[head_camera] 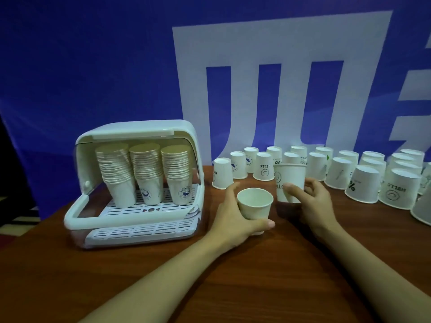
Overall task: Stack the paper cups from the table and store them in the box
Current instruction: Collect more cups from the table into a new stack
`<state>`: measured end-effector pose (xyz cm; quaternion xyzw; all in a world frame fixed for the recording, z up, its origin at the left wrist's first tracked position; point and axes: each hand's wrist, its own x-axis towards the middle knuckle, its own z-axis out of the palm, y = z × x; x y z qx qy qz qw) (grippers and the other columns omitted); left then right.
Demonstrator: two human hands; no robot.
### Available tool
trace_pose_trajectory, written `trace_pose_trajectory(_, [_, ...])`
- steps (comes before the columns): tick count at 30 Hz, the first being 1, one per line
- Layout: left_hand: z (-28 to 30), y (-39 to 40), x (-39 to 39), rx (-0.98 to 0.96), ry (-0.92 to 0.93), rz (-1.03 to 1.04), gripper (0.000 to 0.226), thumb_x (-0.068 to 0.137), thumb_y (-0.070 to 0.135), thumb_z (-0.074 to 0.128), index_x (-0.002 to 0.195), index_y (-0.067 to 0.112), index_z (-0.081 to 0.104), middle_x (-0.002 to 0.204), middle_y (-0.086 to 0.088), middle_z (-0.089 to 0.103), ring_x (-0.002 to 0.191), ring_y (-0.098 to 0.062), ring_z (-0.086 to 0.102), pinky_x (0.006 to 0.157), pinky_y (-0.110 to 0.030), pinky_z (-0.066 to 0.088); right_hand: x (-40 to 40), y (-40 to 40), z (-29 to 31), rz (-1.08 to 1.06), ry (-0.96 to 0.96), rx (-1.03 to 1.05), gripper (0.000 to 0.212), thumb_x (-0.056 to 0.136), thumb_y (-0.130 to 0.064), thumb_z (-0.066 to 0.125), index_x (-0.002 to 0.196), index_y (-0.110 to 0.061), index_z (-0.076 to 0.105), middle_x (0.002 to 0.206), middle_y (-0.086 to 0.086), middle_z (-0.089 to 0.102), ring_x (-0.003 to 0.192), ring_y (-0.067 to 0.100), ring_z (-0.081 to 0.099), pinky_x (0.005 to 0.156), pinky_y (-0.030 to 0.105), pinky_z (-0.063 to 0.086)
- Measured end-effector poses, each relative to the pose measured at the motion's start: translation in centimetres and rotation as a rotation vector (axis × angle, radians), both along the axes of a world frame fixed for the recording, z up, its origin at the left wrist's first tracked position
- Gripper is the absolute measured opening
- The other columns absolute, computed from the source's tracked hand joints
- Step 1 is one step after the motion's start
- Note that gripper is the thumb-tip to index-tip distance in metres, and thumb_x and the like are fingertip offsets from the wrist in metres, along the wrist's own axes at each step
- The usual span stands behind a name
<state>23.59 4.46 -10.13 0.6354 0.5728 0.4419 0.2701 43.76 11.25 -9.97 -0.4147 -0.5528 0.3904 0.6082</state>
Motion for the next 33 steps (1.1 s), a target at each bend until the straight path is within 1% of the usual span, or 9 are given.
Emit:
trace_pose_trajectory(3, [-0.3, 0.2, 0.0, -0.005, 0.025, -0.044, 0.1, 0.064, 0.05, 0.098, 0.147, 0.033, 0.044, 0.14, 0.015, 0.058, 0.129, -0.007, 0.053, 0.106, -0.029, 0.048, -0.4, -0.7, 1.7, 0.056, 0.087, 0.017, 0.055, 0.081, -0.016, 0.082, 0.129, -0.011, 0.055, 0.112, 0.008, 0.073, 0.095, 0.02, 0.075, 0.065, 0.03, 0.059])
trace_pose_trajectory(6, [-0.4, 0.1, 0.2, 0.019, 0.056, -0.048, 0.087, 0.065, 0.051, 0.097, 0.138, 0.033, 0.052, 0.133, 0.017, 0.064, 0.123, -0.003, 0.059, 0.103, -0.029, 0.051, -1.2, -1.5, 3.6, 0.147, 0.07, 0.108, 0.064, 0.074, -0.018, 0.086, 0.129, -0.011, 0.053, 0.111, 0.003, 0.071, 0.095, 0.012, 0.074, 0.067, 0.019, 0.058])
trace_pose_trajectory(11, [-0.8, 0.5, 0.1, 0.038, 0.029, -0.038, 0.086, 0.063, 0.052, 0.096, 0.136, 0.034, 0.056, 0.128, 0.017, 0.07, 0.116, -0.001, 0.065, 0.098, -0.032, 0.058, -3.1, -2.7, 3.9, 0.231, -0.125, 0.163, 0.06, 0.072, -0.034, 0.085, 0.126, -0.017, 0.062, 0.121, -0.002, 0.072, 0.11, 0.011, 0.07, 0.09, 0.032, 0.058])
trace_pose_trajectory(16, [-1.1, 1.2, 0.0, 0.036, 0.002, 0.007, 0.085, 0.057, 0.051, 0.094, 0.132, 0.03, 0.06, 0.116, 0.012, 0.077, 0.106, -0.004, 0.073, 0.092, -0.036, 0.062, -4.0, -3.6, 2.4, 0.267, -0.28, 0.125, 0.06, 0.069, -0.044, 0.086, 0.122, -0.029, 0.064, 0.122, -0.014, 0.07, 0.076, 0.037, 0.071, 0.064, 0.06, 0.058])
trace_pose_trajectory(18, [-1.4, 1.4, 0.0, 0.01, -0.052, 0.023, 0.083, 0.056, 0.047, 0.096, 0.13, 0.028, 0.061, 0.114, 0.01, 0.077, 0.103, -0.004, 0.073, 0.091, -0.036, 0.062, -4.2, -3.6, 1.5, 0.315, -0.198, 0.039, 0.064, 0.067, -0.044, 0.087, 0.124, -0.033, 0.061, 0.123, -0.011, 0.069, 0.069, 0.037, 0.07, 0.057, 0.06, 0.055])
trace_pose_trajectory(20, [-1.4, 1.5, 0.0, 0.012, -0.089, 0.053, 0.084, 0.056, 0.047, 0.095, 0.13, 0.028, 0.06, 0.115, 0.01, 0.076, 0.104, -0.006, 0.073, 0.093, -0.036, 0.061, -4.4, -3.6, 1.3, 0.293, -0.161, 0.022, 0.072, 0.065, -0.054, 0.085, 0.13, -0.04, 0.058, 0.126, -0.009, 0.068, 0.096, 0.026, 0.074, 0.076, 0.059, 0.061])
trace_pose_trajectory(24, [-1.2, 1.6, 0.1, 0.026, -0.056, 0.137, 0.073, 0.062, 0.038, 0.091, 0.128, 0.029, 0.059, 0.118, 0.011, 0.073, 0.107, -0.011, 0.069, 0.091, -0.031, 0.059, -4.8, -3.3, 1.2, 0.259, -0.067, -0.01, 0.058, 0.084, -0.056, 0.074, 0.135, -0.03, 0.061, 0.127, -0.008, 0.07, 0.112, 0.005, 0.069, 0.084, 0.027, 0.056])
trace_pose_trajectory(28, [-1.2, 1.7, 0.0, 0.037, -0.058, 0.185, 0.066, 0.055, 0.043, 0.084, 0.117, 0.033, 0.063, 0.109, 0.016, 0.073, 0.101, -0.007, 0.07, 0.083, -0.034, 0.062, -5.3, -3.1, 0.8, 0.167, -0.352, 0.096, 0.044, 0.093, -0.065, 0.055, 0.114, -0.032, 0.076, 0.102, -0.012, 0.075, 0.081, -0.001, 0.065, 0.074, 0.026, 0.045])
trace_pose_trajectory(33, [-1.4, 1.9, 0.0, 0.073, -0.087, 0.227, 0.068, 0.053, 0.048, 0.077, 0.117, 0.029, 0.062, 0.111, 0.011, 0.073, 0.105, -0.013, 0.07, 0.086, -0.038, 0.061, -5.8, -2.5, 0.2, 0.19, -0.338, 0.109, 0.054, 0.087, -0.074, 0.056, 0.098, -0.026, 0.077, 0.101, -0.001, 0.076, 0.092, 0.025, 0.068, 0.081, 0.046, 0.05])
